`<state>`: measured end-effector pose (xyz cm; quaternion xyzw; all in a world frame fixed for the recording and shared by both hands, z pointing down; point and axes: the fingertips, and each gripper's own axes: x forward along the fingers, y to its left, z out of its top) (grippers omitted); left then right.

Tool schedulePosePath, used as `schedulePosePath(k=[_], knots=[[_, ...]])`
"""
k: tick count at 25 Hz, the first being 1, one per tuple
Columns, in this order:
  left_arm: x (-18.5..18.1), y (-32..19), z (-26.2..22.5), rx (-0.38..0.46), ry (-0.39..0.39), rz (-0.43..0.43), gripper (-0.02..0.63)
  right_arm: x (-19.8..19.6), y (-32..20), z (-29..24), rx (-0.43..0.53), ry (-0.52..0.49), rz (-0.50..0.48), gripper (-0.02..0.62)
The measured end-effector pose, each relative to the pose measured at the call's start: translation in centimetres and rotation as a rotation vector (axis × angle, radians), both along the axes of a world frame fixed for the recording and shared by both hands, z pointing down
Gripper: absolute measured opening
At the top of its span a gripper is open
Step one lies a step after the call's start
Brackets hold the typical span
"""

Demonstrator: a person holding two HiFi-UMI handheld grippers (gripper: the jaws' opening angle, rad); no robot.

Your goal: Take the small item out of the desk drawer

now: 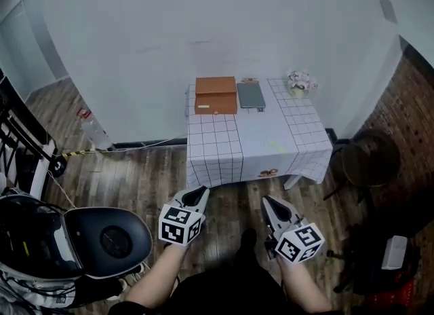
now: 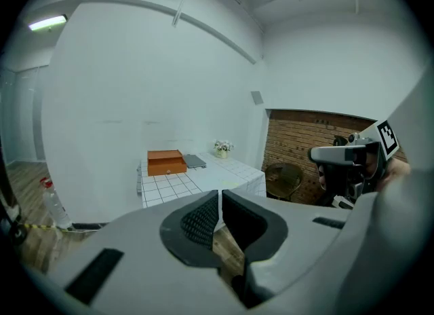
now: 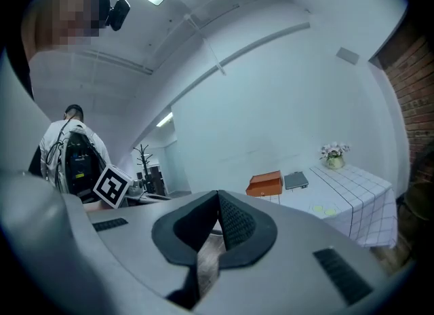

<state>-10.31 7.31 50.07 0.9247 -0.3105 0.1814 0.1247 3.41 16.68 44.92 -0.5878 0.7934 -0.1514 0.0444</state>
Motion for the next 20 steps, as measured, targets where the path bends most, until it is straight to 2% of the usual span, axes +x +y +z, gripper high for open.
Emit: schedulePosePath(k=[9,15,20], knots=[[9.4,-10.5,-0.4,-0.002,-0.045,-0.061,0.025,10.1,-11.9,-0.4,0.001,-0.044,-0.091,0.005],[15.7,-15.4,0.2,-0.025,-0.052,-0.057,0.025,15.9,-17.1,0.1,-0.021,-0.037,-0.112,0.005],[18.0,-18.6,0.1,-0.015,-0.058,-0.062,0.025,19.6,-20.5,0.8,-0.042,-0.038,-0.098,0.005]])
